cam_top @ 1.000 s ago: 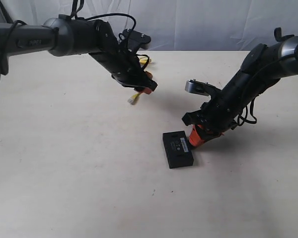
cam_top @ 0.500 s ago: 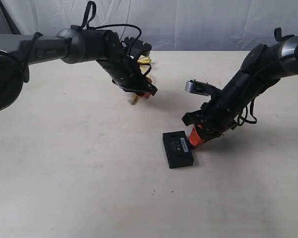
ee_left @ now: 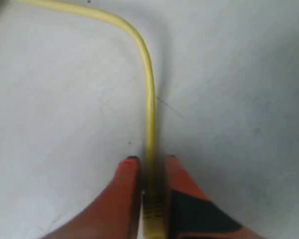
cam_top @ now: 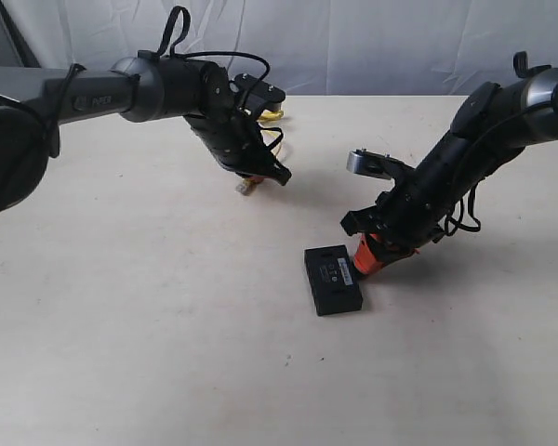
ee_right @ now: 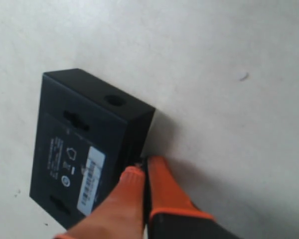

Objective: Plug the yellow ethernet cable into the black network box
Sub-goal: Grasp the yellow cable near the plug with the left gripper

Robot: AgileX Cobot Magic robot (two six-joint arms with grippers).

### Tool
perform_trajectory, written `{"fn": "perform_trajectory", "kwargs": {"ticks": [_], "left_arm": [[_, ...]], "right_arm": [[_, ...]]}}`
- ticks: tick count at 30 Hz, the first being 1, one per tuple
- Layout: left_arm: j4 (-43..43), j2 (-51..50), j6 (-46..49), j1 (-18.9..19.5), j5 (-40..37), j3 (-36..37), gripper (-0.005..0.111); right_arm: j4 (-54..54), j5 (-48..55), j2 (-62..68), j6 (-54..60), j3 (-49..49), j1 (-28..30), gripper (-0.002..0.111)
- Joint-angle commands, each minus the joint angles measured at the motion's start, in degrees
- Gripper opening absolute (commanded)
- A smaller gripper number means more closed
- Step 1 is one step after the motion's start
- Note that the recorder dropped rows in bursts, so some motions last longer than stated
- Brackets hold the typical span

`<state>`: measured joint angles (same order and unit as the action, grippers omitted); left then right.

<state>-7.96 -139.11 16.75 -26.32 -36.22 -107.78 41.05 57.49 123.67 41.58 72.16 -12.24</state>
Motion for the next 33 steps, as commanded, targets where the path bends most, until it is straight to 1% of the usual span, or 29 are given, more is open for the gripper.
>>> {"fn": "perform_trajectory", "kwargs": {"ticks": [1, 8, 12, 14, 18, 24, 28, 33], "left_arm": [[2.46, -0.33, -0.42, 0.01, -2.62, 0.02, 0.000], [5.12, 4.92, -9.32, 0.11, -4.08, 0.35, 0.000], [5.12, 9.35, -12.71, 0.11, -4.21, 2.72, 0.000], [5.12, 12.12, -14.36, 0.11, -4.31, 5.22, 0.000], [5.12, 18.01, -17.44, 0.11, -2.95, 12.92, 0.000], [5.51, 28.96, -23.03, 0.11, 2.78, 28.26, 0.000], [5.51, 35.38, -29.59, -0.03, 8.45, 40.25, 0.000], [6.87, 42.49, -40.57, -0.71, 14.32, 52.65, 0.000]], "right_arm": [[-0.56, -0.38, 0.63, 0.55, 0.09, 0.16, -0.001], [-0.56, -0.38, 0.63, 1.16, 0.09, 0.16, -0.001], [-0.56, -0.38, 0.63, 1.28, 0.09, 0.16, -0.001], [-0.56, -0.38, 0.63, 1.28, 0.09, 0.16, -0.001], [-0.46, -0.27, 0.63, 1.27, 0.09, 0.16, -0.001], [-0.46, -0.16, 0.63, 1.27, 0.09, 0.16, -0.001], [-0.46, -0.01, 0.63, 1.27, 0.09, 0.16, -0.001], [-0.35, -0.64, 0.63, 1.27, 0.09, 0.16, -0.001]]}}
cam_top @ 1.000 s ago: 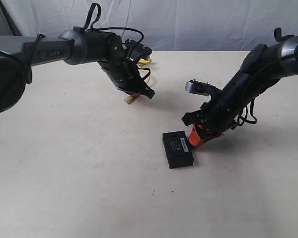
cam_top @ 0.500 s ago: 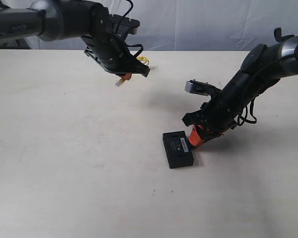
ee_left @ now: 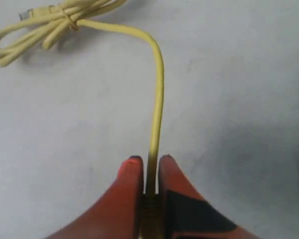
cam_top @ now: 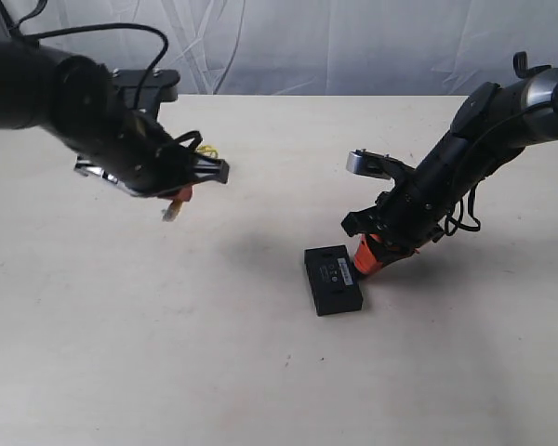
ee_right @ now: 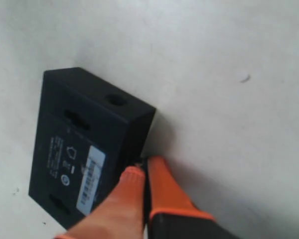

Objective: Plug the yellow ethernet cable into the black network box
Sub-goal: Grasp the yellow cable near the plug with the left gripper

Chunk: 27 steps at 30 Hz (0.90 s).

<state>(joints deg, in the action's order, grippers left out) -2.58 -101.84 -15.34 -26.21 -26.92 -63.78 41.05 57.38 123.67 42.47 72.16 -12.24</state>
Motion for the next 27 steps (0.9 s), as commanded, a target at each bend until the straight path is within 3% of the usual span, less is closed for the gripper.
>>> {"fn": "perform_trajectory", "kwargs": {"ticks": [1, 5, 8, 15, 19, 27], "left_arm": [[1.97, 6.29, -10.76, -1.37, 5.92, 10.78, 0.000], [7.21, 8.22, -24.30, -5.82, 10.50, 19.73, 0.000], [7.48, 7.97, -32.13, -8.45, 18.18, 24.10, 0.000], [9.06, 5.66, -33.37, -8.68, 17.77, 24.72, 0.004], [9.06, 4.13, -33.37, -8.68, 18.02, 24.72, 0.018], [11.48, 4.26, -31.77, -8.68, 16.85, 24.72, 0.062]], "right_arm": [[-0.09, -0.54, 0.63, 0.38, 0.09, 0.16, -0.001], [0.88, -0.77, 0.63, 0.38, 0.09, 0.16, -0.001], [0.92, -0.66, 0.63, 0.38, 0.09, 0.16, -0.001], [0.96, -0.78, 0.63, 0.38, 0.09, 0.16, -0.001], [0.96, -0.78, 0.63, 0.38, 0.09, 0.16, -0.001], [0.81, -0.67, 0.63, 0.38, 0.09, 0.16, -0.001]]}}
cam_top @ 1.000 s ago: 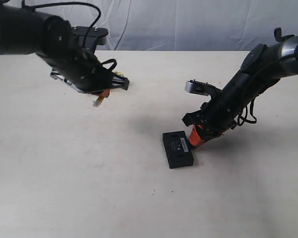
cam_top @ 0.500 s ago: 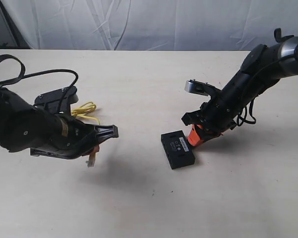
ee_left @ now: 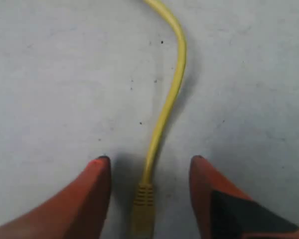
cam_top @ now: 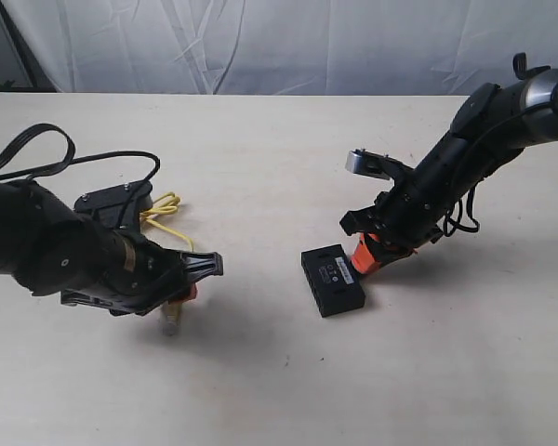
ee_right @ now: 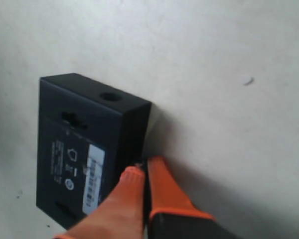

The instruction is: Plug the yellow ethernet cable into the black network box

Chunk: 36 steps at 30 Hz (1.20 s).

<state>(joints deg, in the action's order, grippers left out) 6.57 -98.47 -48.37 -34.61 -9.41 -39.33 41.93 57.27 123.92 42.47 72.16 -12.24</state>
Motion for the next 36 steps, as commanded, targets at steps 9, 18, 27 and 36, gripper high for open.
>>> {"fn": "perform_trajectory", "kwargs": {"ticks": [9, 18, 27, 36], "left_arm": [[26.62, 11.47, 23.43, -0.28, -16.32, -4.39, 0.065], [25.20, 11.57, 58.13, -0.28, -18.90, -7.51, 0.023], [22.98, 11.57, 109.15, -0.28, -15.67, -7.51, 0.000], [-4.60, 8.23, 139.93, -0.28, -10.35, -7.51, 0.000]], "right_arm": [[-0.36, -0.65, 0.39, 0.38, 0.09, 0.16, -0.001], [-0.36, -0.65, 0.39, 0.38, 0.09, 0.16, -0.001], [-0.49, -0.66, 0.39, 0.38, 0.09, 0.16, -0.001], [-0.59, -1.34, 0.39, 0.55, 0.09, 0.16, -0.001]]}}
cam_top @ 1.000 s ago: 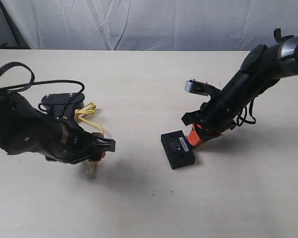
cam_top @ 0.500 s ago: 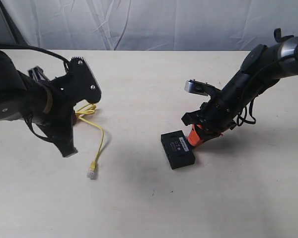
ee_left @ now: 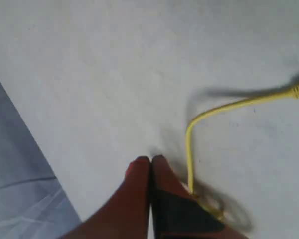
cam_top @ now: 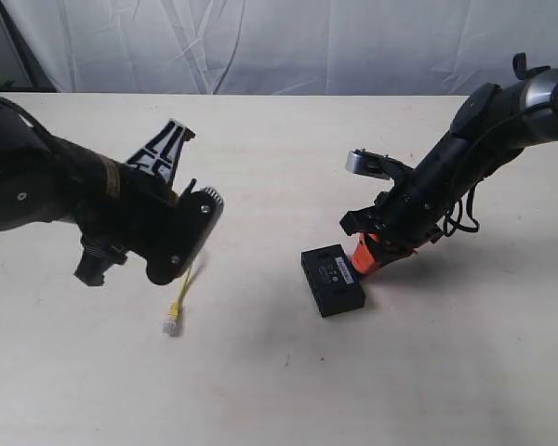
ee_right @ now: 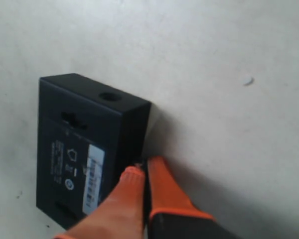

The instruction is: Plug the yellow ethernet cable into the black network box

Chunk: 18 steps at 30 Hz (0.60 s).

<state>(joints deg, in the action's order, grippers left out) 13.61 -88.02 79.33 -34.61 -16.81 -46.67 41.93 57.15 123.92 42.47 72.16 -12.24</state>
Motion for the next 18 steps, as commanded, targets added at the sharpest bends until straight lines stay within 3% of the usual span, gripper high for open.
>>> {"fn": "perform_trajectory", "kwargs": {"ticks": [1, 4, 6, 12, 18], "left_arm": [[-13.61, -2.76, 17.99, -0.28, -4.73, -0.16, 0.000], [-18.87, -4.02, 30.69, -0.28, -6.93, -0.16, 0.000], [-21.77, -4.76, 34.34, 0.06, -6.78, -1.05, 0.000], [-22.84, -7.37, 40.84, 5.76, -11.05, -5.18, 0.000], [-21.21, -9.28, 42.66, 6.41, -11.57, -5.33, 0.006]], "right_arm": [[-0.70, -1.34, 0.39, 0.55, 0.09, 0.16, -0.001], [-0.95, -1.46, 0.39, 0.55, 0.09, 0.16, -0.001], [-0.95, -1.46, 0.39, 0.55, 0.09, 0.16, -0.001], [-1.13, -1.62, 0.39, 0.55, 0.09, 0.16, -0.001], [-1.13, -2.26, 0.39, 0.80, 0.09, 0.16, -0.001]]}}
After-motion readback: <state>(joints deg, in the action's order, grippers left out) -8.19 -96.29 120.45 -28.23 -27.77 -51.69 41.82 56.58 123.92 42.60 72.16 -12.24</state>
